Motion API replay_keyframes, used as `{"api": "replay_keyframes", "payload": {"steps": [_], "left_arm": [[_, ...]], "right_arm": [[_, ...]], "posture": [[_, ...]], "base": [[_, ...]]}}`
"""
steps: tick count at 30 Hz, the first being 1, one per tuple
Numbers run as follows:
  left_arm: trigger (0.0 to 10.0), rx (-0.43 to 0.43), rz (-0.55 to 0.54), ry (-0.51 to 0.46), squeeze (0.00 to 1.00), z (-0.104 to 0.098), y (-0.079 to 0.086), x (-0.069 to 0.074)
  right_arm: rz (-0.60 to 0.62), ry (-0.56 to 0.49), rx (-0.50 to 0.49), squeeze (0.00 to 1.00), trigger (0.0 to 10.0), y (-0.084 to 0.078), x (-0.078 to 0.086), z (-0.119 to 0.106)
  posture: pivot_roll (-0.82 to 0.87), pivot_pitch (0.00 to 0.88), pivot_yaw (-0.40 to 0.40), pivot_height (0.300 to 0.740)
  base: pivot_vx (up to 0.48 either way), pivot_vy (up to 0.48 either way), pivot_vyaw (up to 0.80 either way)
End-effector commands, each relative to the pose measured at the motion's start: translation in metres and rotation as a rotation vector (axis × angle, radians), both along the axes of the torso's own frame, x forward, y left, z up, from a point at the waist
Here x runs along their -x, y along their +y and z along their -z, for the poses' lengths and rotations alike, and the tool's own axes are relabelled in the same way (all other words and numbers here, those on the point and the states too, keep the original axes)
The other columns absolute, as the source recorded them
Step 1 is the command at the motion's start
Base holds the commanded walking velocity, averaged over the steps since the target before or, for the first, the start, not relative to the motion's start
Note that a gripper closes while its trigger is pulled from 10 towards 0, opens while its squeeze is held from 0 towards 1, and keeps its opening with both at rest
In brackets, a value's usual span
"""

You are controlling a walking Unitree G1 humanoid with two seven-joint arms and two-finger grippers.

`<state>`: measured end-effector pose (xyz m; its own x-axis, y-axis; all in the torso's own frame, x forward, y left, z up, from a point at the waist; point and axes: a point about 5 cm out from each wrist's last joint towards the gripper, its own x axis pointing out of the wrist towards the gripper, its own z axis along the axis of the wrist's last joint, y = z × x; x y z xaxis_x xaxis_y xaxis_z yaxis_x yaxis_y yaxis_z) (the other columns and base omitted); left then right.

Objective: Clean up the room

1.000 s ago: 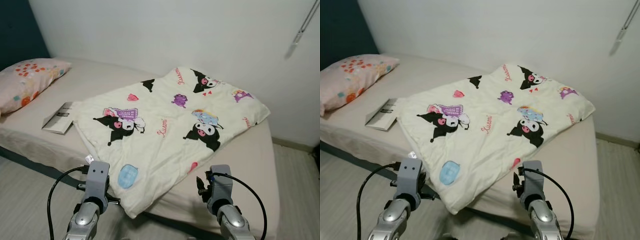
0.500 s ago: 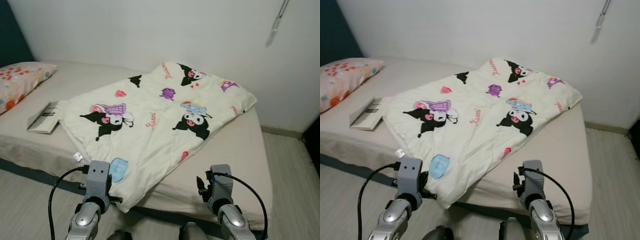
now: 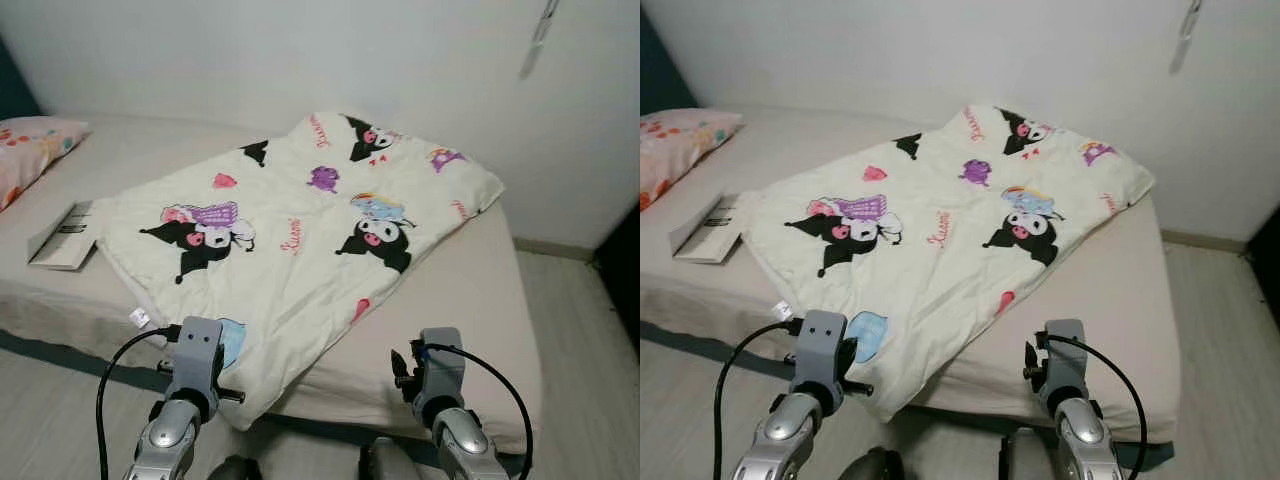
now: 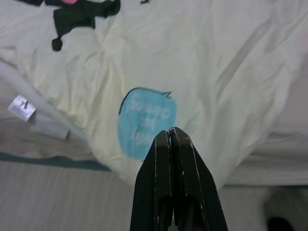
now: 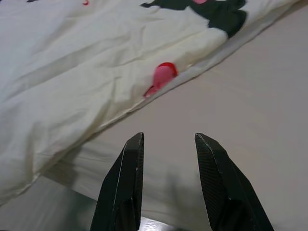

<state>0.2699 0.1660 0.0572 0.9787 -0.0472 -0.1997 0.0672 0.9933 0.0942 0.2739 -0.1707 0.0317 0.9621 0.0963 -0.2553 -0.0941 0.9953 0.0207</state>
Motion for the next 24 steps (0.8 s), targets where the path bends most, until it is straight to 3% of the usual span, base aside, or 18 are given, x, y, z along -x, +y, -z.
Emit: {"api": "replay_keyframes", "payload": {"steps": [1, 10, 17, 18, 24], "left_arm": [[10.0, -0.031, 0.009, 0.025, 0.00, 0.003, 0.003, 0.003], [10.0, -0.045, -0.008, 0.025, 0.00, -0.005, 0.021, 0.009], [10.0, -0.003, -0.018, 0.009, 0.00, -0.010, 0.021, 0.005], [10.0, 0.039, -0.047, -0.003, 0.00, -0.011, 0.018, 0.002], [10.0, 0.063, -0.085, -0.011, 0.00, -0.009, 0.014, 0.001]], "right_arm": [[0.013, 0.018, -0.013, 0.00, 10.0, 0.000, 0.006, 0.005], [-0.010, -0.007, -0.013, 0.00, 10.0, 0.004, 0.019, -0.006], [-0.030, -0.024, -0.003, 0.00, 10.0, 0.006, 0.014, -0.013], [-0.038, -0.039, 0.014, 0.00, 10.0, 0.003, 0.010, -0.018], [-0.039, -0.074, 0.052, 0.00, 10.0, -0.004, 0.005, -0.027]], "posture": [[-0.05, 0.254, 0.032, 0.635], [-0.04, 0.430, 0.047, 0.635], [-0.06, 0.439, 0.030, 0.635], [-0.09, 0.419, 0.005, 0.635], [-0.12, 0.399, -0.026, 0.635]], "base": [[0.000, 0.000, 0.00], [0.000, 0.000, 0.00], [0.000, 0.000, 0.00], [0.000, 0.000, 0.00], [0.000, 0.000, 0.00]]}}
